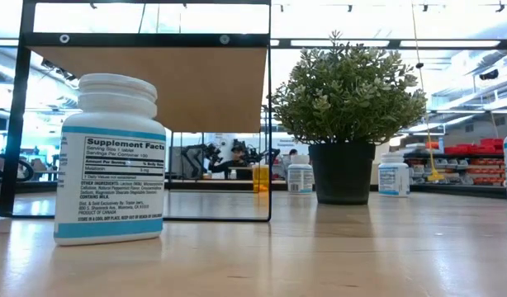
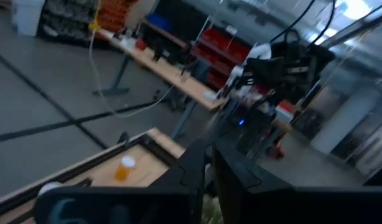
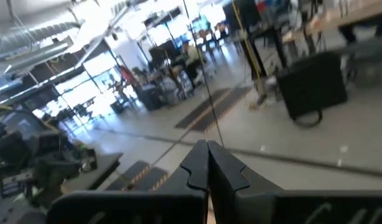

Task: Pick and place medicine bottles onto shelf by color
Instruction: Put the top right white pill bottle on the shelf

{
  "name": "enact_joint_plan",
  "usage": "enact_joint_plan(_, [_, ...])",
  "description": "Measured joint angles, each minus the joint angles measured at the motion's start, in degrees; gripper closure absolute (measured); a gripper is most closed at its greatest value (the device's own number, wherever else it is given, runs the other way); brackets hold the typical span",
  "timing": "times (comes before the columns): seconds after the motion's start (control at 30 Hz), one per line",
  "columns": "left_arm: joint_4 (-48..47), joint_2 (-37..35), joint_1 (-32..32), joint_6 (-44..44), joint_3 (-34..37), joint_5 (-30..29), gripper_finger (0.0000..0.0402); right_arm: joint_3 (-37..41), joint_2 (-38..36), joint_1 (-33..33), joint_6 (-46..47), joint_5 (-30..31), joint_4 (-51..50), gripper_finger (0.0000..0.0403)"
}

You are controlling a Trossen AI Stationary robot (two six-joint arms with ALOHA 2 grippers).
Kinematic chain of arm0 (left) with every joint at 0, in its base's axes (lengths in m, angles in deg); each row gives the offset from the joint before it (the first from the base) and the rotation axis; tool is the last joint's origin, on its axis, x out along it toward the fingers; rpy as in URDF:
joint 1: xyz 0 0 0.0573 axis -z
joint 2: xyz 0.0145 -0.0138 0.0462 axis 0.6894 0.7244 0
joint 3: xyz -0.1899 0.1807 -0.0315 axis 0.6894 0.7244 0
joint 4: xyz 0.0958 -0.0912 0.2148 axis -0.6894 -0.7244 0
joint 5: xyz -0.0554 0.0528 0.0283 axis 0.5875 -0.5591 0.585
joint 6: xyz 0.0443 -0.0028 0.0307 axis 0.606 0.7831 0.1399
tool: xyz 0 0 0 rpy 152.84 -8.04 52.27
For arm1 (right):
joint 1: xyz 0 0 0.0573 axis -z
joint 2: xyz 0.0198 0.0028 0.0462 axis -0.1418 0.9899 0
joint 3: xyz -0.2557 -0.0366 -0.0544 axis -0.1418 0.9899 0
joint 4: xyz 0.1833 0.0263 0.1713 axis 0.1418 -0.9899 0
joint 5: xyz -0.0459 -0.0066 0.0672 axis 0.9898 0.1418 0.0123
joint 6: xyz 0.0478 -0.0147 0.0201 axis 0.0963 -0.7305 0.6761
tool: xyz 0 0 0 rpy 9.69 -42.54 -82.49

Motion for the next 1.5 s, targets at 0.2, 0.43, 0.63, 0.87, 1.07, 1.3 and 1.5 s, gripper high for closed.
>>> enact_joint_plan(0.2, [1.8, -0.1, 0.0, 0.6, -0.7, 0.0, 0.0370, -10.1, 5.3, 1.2, -7.5, 0.7, -0.1, 0.0397])
enact_joint_plan(0.43, [3.6, 0.0, 0.0, 0.8, -0.7, -2.5, 0.0370, -15.0, 8.2, 1.2, -9.2, 0.7, -0.1, 0.0397])
enact_joint_plan(0.63, [3.3, 0.5, 0.0, 1.7, -0.7, -3.5, 0.0364, -12.0, 8.5, 2.9, -14.5, 7.4, -19.3, 0.0397])
enact_joint_plan(0.87, [3.5, 1.6, 0.0, 1.8, -0.7, -3.7, 0.0357, -4.4, 10.2, 15.8, 4.9, -9.6, -45.5, 0.0383])
enact_joint_plan(1.07, [4.4, 2.6, 0.0, 1.8, -0.7, -3.7, 0.0338, 7.3, 10.7, 26.3, 2.7, -27.1, -45.0, 0.0279])
enact_joint_plan(1.3, [4.4, 2.7, 0.0, 1.7, -0.7, -3.7, 0.0305, 16.8, 12.8, 37.2, 2.6, -38.0, -43.8, 0.0128])
enact_joint_plan(1.5, [4.3, 2.7, 0.0, 1.8, -0.7, -3.7, 0.0283, 20.2, 18.6, 41.5, 0.2, -44.4, -41.5, 0.0084])
